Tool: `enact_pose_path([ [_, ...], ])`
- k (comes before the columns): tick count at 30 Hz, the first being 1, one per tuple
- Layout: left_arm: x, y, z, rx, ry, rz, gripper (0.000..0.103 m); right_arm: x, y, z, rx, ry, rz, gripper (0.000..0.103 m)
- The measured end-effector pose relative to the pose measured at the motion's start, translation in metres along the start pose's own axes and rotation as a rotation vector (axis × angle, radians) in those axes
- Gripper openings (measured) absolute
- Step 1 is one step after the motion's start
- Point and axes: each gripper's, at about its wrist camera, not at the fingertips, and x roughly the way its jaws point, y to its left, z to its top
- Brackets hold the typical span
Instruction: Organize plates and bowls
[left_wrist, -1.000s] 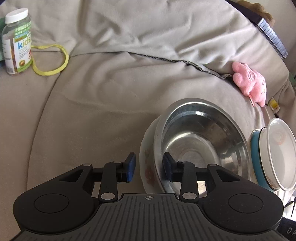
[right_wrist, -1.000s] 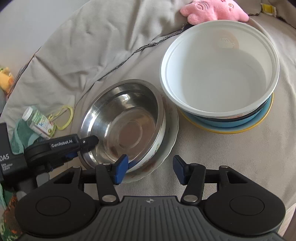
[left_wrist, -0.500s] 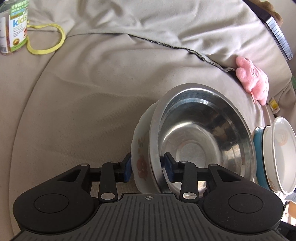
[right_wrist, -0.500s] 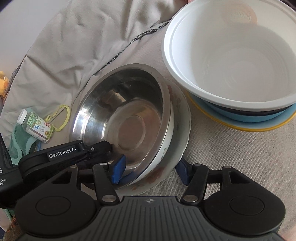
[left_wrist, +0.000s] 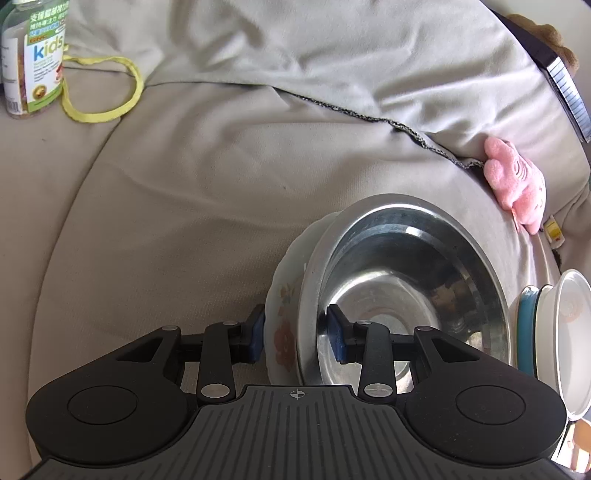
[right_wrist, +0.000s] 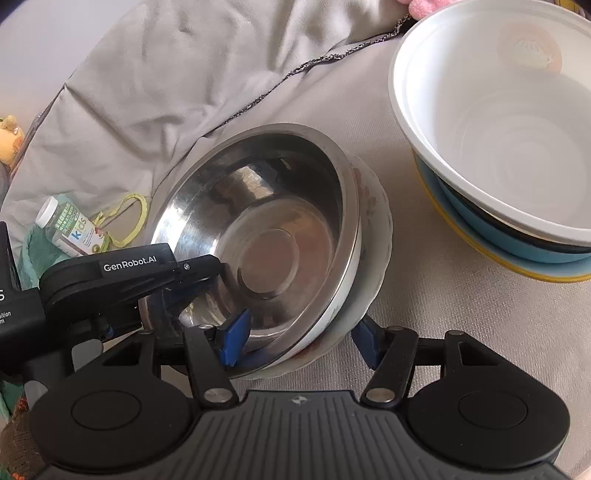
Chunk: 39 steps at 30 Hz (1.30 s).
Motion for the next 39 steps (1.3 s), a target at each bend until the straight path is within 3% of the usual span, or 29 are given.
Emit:
enact_pose_path([
  [5, -0.021, 0.005, -0.011, 0.018, -0.033, -0.03, 0.038, -0.011, -0.008, 0.002, 0.011, 0.016, 0.056, 0.062],
  [11, -0.065, 0.008, -0.025, 0.049, -0.194, -0.08, 0.038, -0.046, 0.004, -0.005, -0.067, -0.011, 0.039, 0.062],
  [17, -0.089, -0.019, -0.031, 0.056, -0.264, -0.078, 0.038, -0.11, 0.005, -0.009, -0.285, -0.154, 0.023, 0.062],
  [21, -0.088, -0.075, -0.033, 0.093, -0.244, -0.167, 0.038, -0.145, -0.003, 0.003, -0.477, -0.255, -0.077, 0.062],
  [23, -0.081, -0.107, -0.034, 0.125, -0.201, -0.205, 0.038, -0.16, -0.014, 0.015, -0.503, -0.305, -0.111, 0.067],
  [26, -0.071, -0.157, -0.037, 0.225, -0.147, -0.209, 0.038, -0.176, -0.043, 0.043, -0.475, -0.331, -0.142, 0.068],
  [31, -0.064, -0.214, -0.044, 0.322, -0.133, -0.19, 0.038, -0.178, -0.082, 0.068, -0.531, -0.472, -0.355, 0.075],
  [36, -0.053, -0.242, -0.044, 0.408, -0.116, -0.102, 0.038, -0.165, -0.11, 0.091, -0.51, -0.439, -0.327, 0.076],
  [39, -0.048, -0.245, -0.039, 0.424, -0.102, -0.056, 0.038, -0.162, -0.124, 0.099, -0.49, -0.426, -0.282, 0.084],
])
